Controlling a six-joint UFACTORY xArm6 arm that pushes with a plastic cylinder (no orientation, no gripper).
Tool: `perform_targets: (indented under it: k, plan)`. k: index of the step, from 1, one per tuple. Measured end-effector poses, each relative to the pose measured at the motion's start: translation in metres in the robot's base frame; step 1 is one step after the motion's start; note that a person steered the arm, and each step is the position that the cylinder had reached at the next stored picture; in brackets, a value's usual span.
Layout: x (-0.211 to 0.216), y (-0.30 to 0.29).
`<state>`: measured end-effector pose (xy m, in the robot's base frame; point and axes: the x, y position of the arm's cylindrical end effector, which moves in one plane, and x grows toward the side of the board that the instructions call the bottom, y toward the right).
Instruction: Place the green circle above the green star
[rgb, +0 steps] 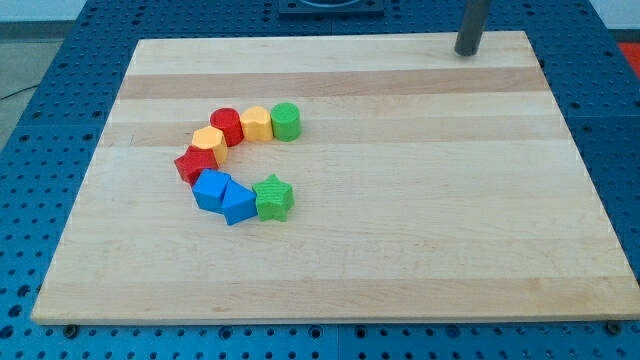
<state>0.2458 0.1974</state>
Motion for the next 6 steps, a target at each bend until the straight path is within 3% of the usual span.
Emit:
perform_targets:
  k: [1,3,5,6]
  plan:
    - [0.049,0.000]
    - [0.189,-0.017]
    - [0.180,-0.034]
    - [0.201,-0.079]
